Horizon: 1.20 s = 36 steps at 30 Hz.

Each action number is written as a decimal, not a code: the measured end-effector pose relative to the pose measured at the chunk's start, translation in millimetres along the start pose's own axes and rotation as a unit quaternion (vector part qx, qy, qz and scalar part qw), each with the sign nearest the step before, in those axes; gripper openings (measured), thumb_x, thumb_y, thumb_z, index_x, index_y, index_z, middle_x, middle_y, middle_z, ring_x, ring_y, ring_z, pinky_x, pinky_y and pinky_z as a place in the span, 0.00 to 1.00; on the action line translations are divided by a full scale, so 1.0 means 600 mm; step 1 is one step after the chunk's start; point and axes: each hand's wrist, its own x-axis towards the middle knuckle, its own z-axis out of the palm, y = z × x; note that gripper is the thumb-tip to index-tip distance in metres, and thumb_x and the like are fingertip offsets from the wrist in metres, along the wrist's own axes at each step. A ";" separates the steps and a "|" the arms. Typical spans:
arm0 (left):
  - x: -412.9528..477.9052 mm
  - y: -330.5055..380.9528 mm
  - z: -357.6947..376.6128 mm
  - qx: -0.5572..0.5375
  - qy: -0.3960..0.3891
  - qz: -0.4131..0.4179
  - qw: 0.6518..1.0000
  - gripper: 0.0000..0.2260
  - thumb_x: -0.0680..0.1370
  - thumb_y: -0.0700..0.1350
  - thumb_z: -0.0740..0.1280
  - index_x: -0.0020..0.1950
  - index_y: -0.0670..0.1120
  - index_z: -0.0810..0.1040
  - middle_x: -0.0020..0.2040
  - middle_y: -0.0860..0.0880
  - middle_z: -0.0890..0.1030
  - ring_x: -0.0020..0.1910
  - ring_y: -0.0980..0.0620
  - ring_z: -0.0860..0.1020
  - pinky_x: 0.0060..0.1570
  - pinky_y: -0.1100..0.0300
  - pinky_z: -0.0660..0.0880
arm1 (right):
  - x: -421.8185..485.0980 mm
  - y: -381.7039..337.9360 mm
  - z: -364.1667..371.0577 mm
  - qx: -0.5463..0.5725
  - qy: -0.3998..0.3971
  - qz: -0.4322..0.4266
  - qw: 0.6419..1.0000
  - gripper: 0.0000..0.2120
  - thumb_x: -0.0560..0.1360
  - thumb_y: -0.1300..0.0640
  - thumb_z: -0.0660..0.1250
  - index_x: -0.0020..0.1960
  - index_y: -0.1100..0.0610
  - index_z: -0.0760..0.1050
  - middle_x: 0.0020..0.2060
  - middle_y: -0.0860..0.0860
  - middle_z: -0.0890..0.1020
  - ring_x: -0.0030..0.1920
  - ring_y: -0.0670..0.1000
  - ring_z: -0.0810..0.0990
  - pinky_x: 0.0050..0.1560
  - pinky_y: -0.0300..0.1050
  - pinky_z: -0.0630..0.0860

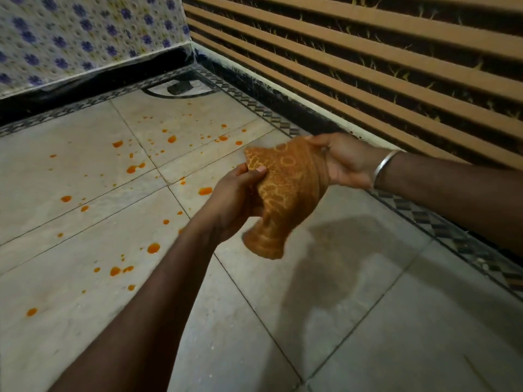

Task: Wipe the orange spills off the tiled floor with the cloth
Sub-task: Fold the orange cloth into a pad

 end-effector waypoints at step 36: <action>0.009 0.083 -0.070 0.075 0.071 0.200 0.974 0.13 0.84 0.36 0.62 0.64 0.45 0.82 0.52 0.47 0.86 0.47 0.50 0.83 0.44 0.55 0.81 | -0.003 -0.037 0.043 -0.302 0.016 -0.342 0.890 0.14 0.81 0.65 0.64 0.61 0.52 0.80 0.53 0.47 0.83 0.54 0.45 0.82 0.53 0.42 0.82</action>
